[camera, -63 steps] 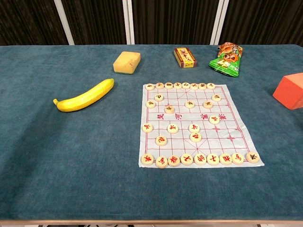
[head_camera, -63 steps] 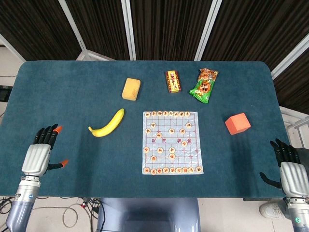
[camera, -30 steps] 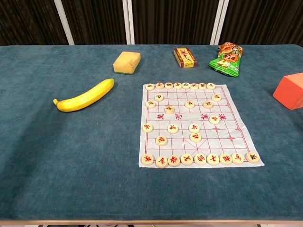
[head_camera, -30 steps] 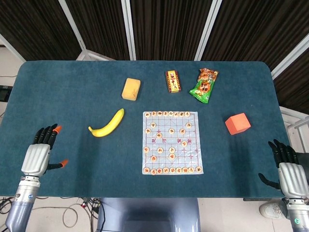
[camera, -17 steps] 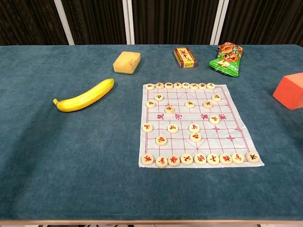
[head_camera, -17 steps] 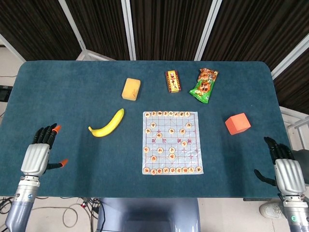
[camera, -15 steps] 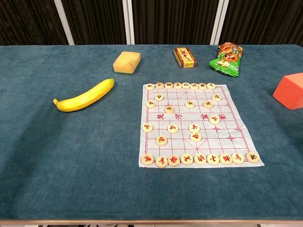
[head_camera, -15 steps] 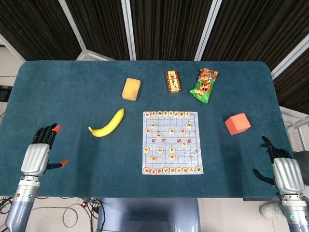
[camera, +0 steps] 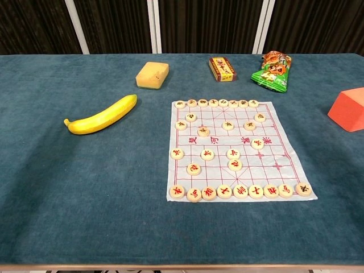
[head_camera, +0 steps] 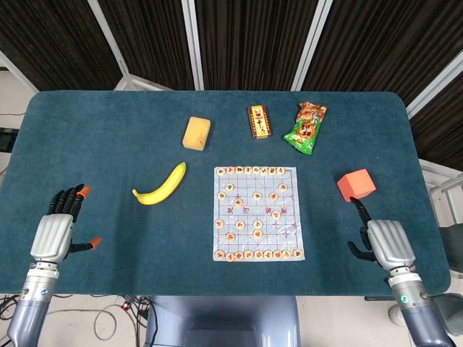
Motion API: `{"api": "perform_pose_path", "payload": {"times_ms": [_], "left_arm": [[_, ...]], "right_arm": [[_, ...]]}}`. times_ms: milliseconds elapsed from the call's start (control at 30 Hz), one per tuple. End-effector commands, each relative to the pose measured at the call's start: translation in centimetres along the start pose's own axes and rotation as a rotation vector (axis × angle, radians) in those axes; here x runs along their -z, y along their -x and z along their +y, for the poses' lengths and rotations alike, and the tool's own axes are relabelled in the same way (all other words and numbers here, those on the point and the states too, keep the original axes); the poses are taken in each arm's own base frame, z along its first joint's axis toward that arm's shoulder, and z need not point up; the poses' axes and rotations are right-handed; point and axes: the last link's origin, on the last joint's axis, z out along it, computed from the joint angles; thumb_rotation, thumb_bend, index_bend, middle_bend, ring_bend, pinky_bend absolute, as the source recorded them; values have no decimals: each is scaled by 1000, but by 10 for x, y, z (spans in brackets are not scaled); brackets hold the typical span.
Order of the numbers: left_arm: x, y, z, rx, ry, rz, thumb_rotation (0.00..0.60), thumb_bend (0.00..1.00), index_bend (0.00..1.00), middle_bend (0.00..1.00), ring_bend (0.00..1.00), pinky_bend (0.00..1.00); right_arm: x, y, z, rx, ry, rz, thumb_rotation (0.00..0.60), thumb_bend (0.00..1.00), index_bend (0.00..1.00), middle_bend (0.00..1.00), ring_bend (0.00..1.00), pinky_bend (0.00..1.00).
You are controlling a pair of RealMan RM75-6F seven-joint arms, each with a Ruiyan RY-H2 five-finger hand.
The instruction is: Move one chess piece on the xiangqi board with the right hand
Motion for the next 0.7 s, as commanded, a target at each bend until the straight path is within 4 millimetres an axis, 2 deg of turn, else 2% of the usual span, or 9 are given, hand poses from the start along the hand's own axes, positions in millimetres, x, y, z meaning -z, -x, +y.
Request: {"api": "perform_pose_path", "payload": {"times_ms": [33,267,400,700], "left_arm": [[0,0,0,3,-1,-1,600,0,0,0,0,0],[-1,1,0,12,-4,-9,600,0,0,0,0,0],[-2,1,0,17,-6,-13,600,0,0,0,0,0],[-4,-1,-2,32,-21,-8,600,0,0,0,0,0]], "right_arm": [[-12,-1,-15,2,-23,-9,600,392,0,872,930,754],[-25,3,-34,37,-47,-58,600,619,0,957,998,833],[-32,10,-49,43,-73,-105,600,712,0,995,1000,870],[-46,35,-85,97,-137,-236,600,755,0,1000,1000,871]]}}
